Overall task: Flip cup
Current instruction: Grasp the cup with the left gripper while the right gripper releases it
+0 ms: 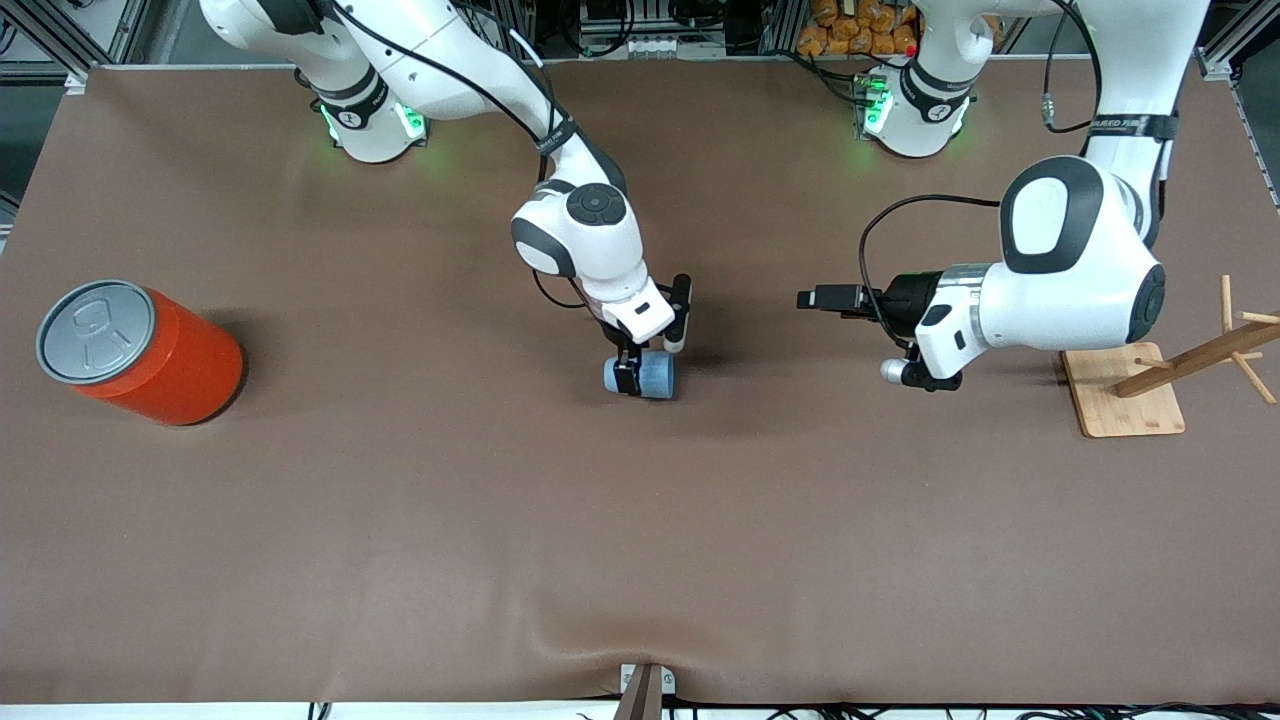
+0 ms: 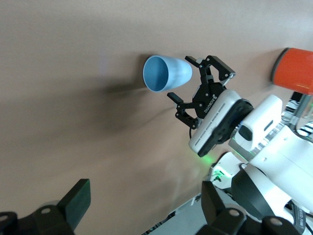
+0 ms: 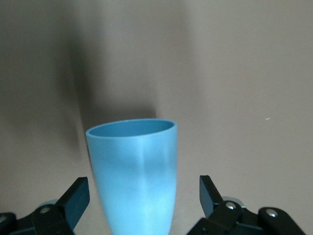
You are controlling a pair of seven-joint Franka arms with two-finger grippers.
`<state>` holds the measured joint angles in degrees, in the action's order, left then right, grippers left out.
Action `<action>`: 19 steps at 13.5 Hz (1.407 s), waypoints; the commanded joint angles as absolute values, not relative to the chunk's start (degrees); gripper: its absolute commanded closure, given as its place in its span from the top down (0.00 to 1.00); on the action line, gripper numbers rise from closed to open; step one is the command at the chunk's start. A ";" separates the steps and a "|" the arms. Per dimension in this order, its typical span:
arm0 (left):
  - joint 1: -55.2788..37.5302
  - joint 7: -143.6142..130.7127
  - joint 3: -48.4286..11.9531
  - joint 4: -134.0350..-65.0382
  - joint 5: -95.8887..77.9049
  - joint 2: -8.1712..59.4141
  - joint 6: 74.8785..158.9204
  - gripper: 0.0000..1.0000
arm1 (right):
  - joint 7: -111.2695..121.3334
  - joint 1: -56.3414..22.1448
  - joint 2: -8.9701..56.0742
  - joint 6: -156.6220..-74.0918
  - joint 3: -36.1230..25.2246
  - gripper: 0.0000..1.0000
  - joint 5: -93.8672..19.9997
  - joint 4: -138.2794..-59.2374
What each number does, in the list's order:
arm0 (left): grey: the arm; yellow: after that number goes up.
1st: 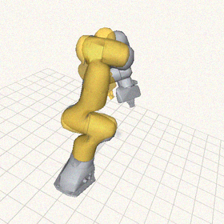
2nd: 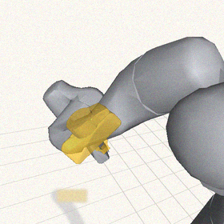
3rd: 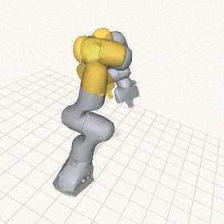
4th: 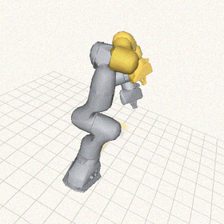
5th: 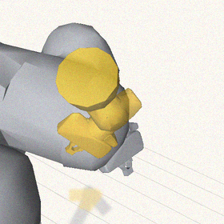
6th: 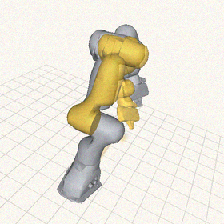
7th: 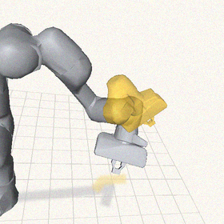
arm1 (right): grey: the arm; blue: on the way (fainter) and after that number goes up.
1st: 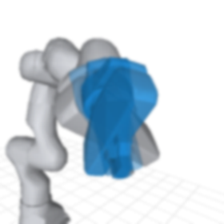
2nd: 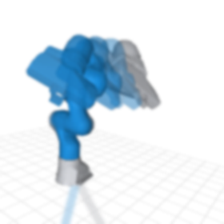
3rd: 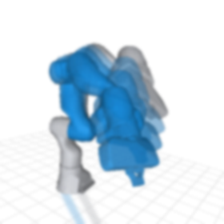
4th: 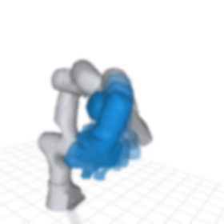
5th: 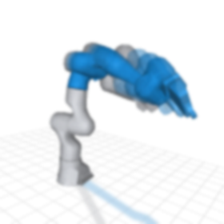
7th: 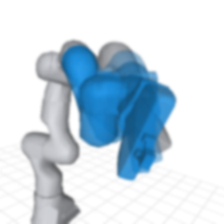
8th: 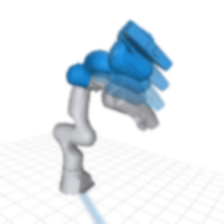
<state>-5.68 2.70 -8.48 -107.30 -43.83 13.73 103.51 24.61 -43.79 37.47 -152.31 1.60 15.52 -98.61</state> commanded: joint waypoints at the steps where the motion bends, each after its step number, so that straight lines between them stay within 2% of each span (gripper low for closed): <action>1: -5.10 4.92 -8.79 -108.81 -46.05 14.15 104.68 1.00 | 23.05 -41.58 32.27 -145.93 3.94 1.00 11.98 -99.14; 7: -6.06 6.50 -8.79 -108.55 -55.17 19.67 105.37 1.00 | 5.67 -29.73 26.37 -133.17 5.10 1.00 6.94 -97.82; 11: -10.53 11.42 -8.79 -108.02 -68.25 25.30 113.54 1.00 | -8.24 -18.40 23.57 -126.85 6.24 1.00 6.94 -97.91; 13: -12.12 13.70 -8.79 -106.27 -73.11 28.02 115.83 1.00 | -11.32 -13.30 20.67 -119.22 6.15 1.00 6.86 -98.17; 16: -12.83 18.62 -8.88 -104.94 -75.66 31.46 116.02 1.00 | -12.22 -6.70 16.01 -111.55 6.15 1.00 6.86 -100.19; 19: -13.27 22.58 -8.88 -105.03 -77.17 33.92 116.02 1.00 | -12.22 -3.00 10.48 -110.74 6.33 1.00 6.77 -106.06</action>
